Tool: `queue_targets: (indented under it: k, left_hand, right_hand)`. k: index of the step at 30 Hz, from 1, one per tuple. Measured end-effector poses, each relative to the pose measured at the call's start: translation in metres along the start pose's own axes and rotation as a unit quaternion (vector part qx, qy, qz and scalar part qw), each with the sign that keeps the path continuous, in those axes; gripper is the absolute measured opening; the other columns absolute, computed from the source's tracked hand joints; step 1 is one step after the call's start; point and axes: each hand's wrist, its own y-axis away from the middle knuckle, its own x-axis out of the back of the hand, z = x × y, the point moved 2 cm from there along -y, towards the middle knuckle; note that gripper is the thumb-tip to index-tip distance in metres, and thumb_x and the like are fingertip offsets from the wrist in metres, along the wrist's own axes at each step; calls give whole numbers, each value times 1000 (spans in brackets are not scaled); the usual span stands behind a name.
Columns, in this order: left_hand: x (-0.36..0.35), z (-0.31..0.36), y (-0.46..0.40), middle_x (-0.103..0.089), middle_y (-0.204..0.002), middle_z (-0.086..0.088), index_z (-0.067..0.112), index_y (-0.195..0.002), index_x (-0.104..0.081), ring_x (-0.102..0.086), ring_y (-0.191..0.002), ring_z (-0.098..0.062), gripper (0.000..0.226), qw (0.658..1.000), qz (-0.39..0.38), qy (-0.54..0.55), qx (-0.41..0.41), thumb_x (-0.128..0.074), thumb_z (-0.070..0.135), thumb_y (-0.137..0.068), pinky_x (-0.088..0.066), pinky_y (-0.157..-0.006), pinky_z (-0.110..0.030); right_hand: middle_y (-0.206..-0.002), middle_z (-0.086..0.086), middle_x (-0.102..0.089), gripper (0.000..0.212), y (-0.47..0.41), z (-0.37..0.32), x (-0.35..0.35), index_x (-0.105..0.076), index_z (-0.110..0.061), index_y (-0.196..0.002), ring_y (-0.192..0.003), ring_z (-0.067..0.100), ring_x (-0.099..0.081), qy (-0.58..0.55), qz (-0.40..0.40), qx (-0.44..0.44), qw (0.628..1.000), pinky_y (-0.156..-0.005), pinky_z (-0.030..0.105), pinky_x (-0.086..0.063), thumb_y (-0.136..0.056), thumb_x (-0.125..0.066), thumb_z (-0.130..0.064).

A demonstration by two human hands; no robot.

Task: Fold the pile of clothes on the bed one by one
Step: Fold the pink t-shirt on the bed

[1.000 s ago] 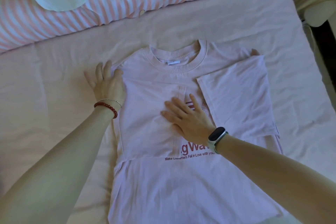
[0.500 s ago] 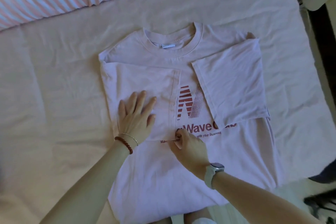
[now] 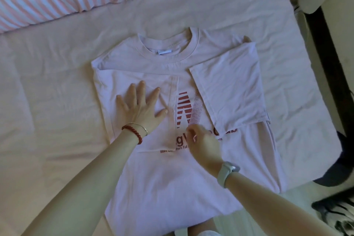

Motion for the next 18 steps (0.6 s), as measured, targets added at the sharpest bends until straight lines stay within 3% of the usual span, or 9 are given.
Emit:
queue_targets:
  k: [2,3,5,8,11,16,18]
  left_hand:
    - [17,-6,-6,-12,-155,-13,26,-139,-38,-6,-142,-35,63,995,90,23,-35,-38,59,-85,-6,-102,-70]
    - [25,-11,-12,-16,-154,-13,23,-138,-41,-10,-142,-35,62,993,113,20,-36,-42,56,-86,-7,-102,-70]
    - [35,-22,-27,-6,-157,-7,26,-144,-29,-2,-144,-30,62,996,87,1,-10,-43,52,-90,-7,-105,-66]
    - [43,-29,-46,6,-157,-2,31,-148,-10,7,-143,-24,67,999,39,-33,2,-35,57,-91,-12,-107,-59]
    - [39,-25,-52,6,-156,-2,34,-146,-6,5,-142,-25,69,997,20,-73,-4,-31,63,-88,-14,-107,-57]
    - [52,-34,-69,-15,-149,-3,32,-142,-21,-11,-137,-25,75,992,111,-61,0,-30,70,-77,-18,-104,-59]
    - [60,-48,-83,-4,-153,-2,32,-145,-8,-3,-140,-24,86,995,84,-44,34,-37,75,-75,-9,-106,-62]
  right_hand:
    - [-83,6,-65,30,-33,5,28,-64,-8,-93,-73,25,-60,33,100,102,989,-60,36,-52,-88,-38,-21]
    - [-85,7,-66,32,-52,6,42,-65,-7,-94,-75,27,-61,67,127,141,980,-63,36,-52,-86,-37,-20]
    - [-94,9,-66,35,-91,8,67,-66,-7,-100,-85,30,-62,147,147,195,958,-72,39,-49,-83,-38,-18]
    - [-120,11,-59,40,-140,8,87,-58,-8,-120,-106,35,-56,243,81,222,941,-82,46,-45,-85,-41,-17]
    - [-143,8,-39,47,-170,3,87,-39,-11,-138,-122,33,-40,280,-14,210,937,-92,45,-35,-92,-47,-17]
    - [-143,5,-34,56,-201,-10,96,-35,-17,-139,-127,27,-33,385,-41,247,888,-98,41,-29,-91,-52,-39]
    - [-150,5,-25,72,-213,-8,109,-26,-18,-144,-134,26,-25,382,-21,241,892,-104,44,-24,-86,-58,-45]
